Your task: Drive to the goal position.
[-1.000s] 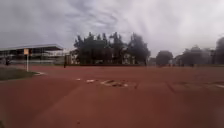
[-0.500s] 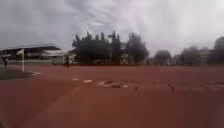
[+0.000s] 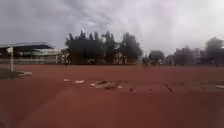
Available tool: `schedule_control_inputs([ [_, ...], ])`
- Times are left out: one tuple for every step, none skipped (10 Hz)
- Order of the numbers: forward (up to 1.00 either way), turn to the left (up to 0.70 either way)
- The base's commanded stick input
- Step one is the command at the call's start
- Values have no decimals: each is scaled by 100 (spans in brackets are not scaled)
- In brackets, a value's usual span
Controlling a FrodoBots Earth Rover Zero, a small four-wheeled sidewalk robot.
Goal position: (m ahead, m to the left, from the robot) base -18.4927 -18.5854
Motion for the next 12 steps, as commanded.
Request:
schedule_control_inputs([
  [50, -40],
  [50, -29],
  [50, -17],
  [50, -6],
  [50, 0],
  [50, 0],
  [50, 0],
  [50, 0],
  [50, 0],
  [50, 0],
  [50, 0],
  [50, 0],
])
